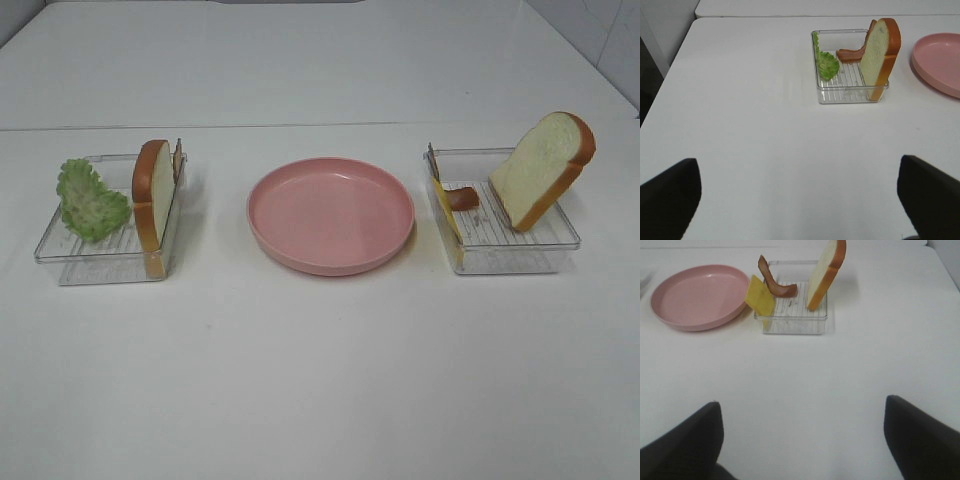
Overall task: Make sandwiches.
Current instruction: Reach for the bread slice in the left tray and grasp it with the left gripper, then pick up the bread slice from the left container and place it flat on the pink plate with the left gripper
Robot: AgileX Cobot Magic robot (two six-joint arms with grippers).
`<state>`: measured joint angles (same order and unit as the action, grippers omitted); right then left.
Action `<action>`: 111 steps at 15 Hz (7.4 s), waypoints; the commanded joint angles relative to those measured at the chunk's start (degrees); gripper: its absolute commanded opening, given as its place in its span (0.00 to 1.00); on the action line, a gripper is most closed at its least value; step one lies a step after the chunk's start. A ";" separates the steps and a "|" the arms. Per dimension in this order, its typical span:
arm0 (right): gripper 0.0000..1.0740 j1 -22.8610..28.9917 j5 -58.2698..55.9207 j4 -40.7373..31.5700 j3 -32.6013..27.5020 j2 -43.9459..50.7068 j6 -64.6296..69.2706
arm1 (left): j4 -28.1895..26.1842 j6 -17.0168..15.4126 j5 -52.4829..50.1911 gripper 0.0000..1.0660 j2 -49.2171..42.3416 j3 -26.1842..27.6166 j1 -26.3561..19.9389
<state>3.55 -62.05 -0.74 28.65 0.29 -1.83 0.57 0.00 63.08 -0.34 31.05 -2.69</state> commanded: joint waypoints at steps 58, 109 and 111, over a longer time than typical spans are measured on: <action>0.79 -0.17 -1.26 0.74 -2.64 1.66 0.57 | 0.92 -11.06 12.09 0.00 129.26 77.23 20.97; 0.79 -0.17 -1.26 0.74 -2.64 1.66 0.57 | -15.41 -14.84 12.20 0.79 143.12 107.66 26.81; 0.79 -0.17 -1.26 0.40 -2.64 1.66 0.57 | -15.30 -13.98 12.20 0.79 140.20 107.77 27.10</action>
<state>3.55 -63.60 0.00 26.18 0.29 -1.83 -14.67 -14.32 69.27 141.06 138.48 24.01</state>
